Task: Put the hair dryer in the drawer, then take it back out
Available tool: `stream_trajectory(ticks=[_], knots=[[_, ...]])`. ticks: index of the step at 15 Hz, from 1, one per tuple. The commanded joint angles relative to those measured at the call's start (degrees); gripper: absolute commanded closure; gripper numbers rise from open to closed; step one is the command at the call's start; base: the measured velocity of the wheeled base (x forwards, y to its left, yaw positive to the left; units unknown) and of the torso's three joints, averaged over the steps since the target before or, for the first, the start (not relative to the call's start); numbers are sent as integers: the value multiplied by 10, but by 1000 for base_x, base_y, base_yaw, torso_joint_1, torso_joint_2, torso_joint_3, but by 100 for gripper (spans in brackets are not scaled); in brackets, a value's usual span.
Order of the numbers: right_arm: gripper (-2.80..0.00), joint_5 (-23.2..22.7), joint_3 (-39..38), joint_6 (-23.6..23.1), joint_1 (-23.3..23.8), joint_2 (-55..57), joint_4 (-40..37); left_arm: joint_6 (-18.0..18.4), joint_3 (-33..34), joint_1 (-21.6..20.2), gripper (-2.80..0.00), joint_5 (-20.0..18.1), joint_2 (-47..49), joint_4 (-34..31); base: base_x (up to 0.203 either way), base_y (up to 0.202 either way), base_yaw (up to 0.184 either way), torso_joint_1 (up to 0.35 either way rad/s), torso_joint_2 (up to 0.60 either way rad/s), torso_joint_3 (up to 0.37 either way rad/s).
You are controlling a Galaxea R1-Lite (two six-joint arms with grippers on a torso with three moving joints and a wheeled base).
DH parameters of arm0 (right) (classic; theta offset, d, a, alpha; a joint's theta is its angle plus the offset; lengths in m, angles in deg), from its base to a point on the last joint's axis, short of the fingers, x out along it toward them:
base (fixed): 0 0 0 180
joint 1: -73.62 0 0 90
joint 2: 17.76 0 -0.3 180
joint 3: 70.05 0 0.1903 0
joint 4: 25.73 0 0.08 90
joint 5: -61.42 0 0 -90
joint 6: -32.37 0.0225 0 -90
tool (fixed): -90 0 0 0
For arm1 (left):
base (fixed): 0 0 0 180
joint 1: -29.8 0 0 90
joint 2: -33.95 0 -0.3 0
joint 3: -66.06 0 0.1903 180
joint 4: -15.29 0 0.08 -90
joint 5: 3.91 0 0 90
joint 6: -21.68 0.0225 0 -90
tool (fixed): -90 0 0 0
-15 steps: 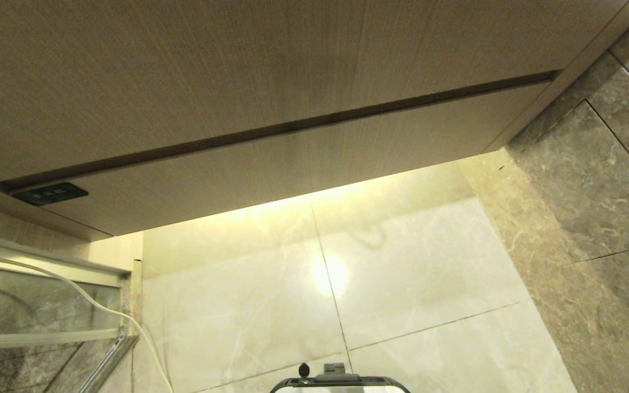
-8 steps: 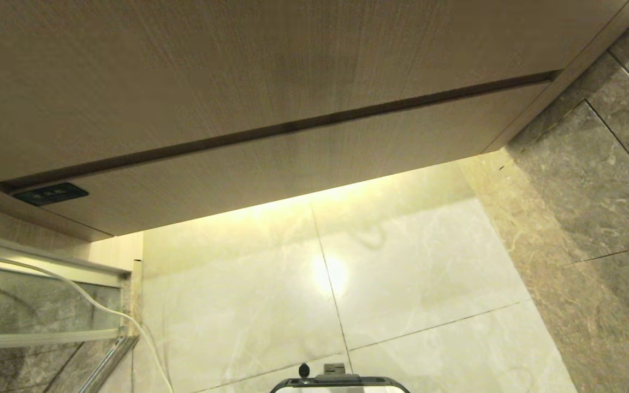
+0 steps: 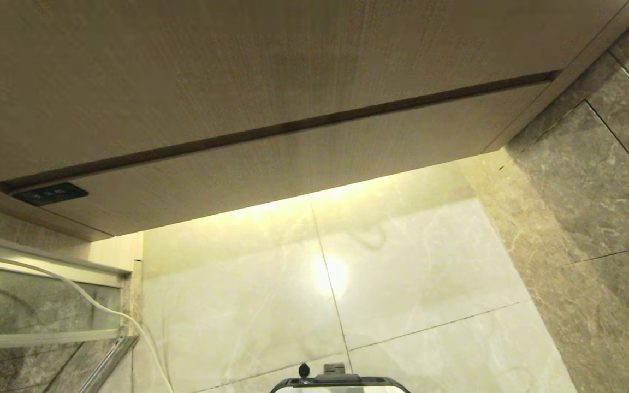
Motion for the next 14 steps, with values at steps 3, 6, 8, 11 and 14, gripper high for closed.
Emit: stream_trajectory(ticks=[3, 6, 8, 11, 14], knots=[[0, -1, -23, -1, 0, -21, 1, 0, 1, 0, 0, 0, 0, 0, 0, 0, 0, 0, 0, 0], [0, 0, -23, 2, 0, -21, 1, 0, 1, 0, 0, 0, 0, 0, 0, 0, 0, 0, 0, 0], [0, -1, -23, -3, 0, -21, 0, 0, 0, 0, 0, 0, 0, 0, 0, 0, 0, 0, 0, 0], [0, -2, -23, -3, 0, -21, -1, 0, 1, 0, 0, 0, 0, 0, 0, 0, 0, 0, 0, 0], [0, 0, -23, -1, 0, -21, -1, 0, 1, 0, 0, 0, 0, 0, 0, 0, 0, 0, 0, 0]])
